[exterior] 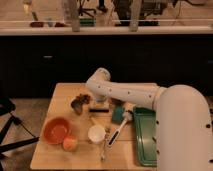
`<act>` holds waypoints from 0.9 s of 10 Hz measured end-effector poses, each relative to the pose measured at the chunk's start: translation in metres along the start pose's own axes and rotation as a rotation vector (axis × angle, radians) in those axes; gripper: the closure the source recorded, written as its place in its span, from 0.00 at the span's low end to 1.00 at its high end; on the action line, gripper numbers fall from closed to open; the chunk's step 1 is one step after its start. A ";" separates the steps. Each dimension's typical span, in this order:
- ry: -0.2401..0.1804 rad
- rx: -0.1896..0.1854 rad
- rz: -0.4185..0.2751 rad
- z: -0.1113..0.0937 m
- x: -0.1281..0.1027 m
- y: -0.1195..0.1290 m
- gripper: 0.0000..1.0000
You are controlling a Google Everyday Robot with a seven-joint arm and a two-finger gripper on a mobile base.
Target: Wipe red bowl with eraser
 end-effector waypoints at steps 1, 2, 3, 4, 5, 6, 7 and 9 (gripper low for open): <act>-0.001 -0.002 -0.002 0.001 -0.001 0.000 0.20; -0.002 -0.005 -0.005 0.002 -0.002 0.000 0.20; -0.003 -0.009 -0.008 0.005 -0.004 0.000 0.20; -0.003 -0.014 -0.010 0.007 -0.006 -0.001 0.20; -0.002 -0.021 -0.010 0.013 -0.007 -0.002 0.20; 0.005 -0.030 -0.009 0.018 -0.007 -0.002 0.20; 0.009 -0.038 -0.007 0.027 -0.007 -0.002 0.20; 0.014 -0.052 -0.001 0.040 -0.006 -0.003 0.20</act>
